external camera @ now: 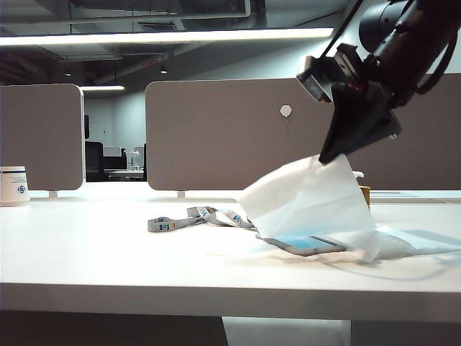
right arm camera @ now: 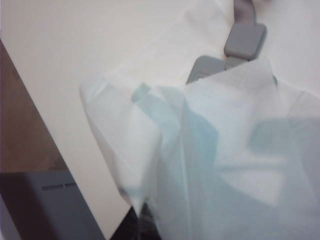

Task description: Pull out a tissue from the tissue box and use it to cover the ID card on the tabletop.

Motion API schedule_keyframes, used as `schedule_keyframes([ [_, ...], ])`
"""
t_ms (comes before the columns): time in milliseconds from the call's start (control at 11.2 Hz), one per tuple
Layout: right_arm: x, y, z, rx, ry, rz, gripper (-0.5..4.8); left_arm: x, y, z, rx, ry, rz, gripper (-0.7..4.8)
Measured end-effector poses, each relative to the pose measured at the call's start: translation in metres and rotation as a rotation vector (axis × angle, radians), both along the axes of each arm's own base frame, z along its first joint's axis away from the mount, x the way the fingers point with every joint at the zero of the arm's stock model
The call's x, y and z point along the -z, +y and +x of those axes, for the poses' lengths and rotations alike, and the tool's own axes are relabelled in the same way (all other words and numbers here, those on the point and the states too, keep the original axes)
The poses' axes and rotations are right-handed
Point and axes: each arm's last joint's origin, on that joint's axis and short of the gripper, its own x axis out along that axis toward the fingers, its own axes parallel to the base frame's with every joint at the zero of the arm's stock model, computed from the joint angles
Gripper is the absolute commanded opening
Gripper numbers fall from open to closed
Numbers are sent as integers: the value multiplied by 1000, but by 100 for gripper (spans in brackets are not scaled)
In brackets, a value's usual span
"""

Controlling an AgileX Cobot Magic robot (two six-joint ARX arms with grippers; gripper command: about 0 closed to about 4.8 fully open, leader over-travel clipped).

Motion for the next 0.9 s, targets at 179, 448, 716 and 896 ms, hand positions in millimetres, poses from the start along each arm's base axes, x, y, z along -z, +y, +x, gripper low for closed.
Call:
schedule_keyframes([
  [179,16,-1,-3,-2,5,2,-2,0,0,0,0,0,0,-5],
  [448,21,0,-1,-5,16,9,-2,0,0,0,0,0,0,-5],
  [716,42,7,5,-28,65,30,-2,0,0,0,0,0,0,-5],
  [896,50,11,9,-36,65,30,-2,0,0,0,0,0,0,-5],
])
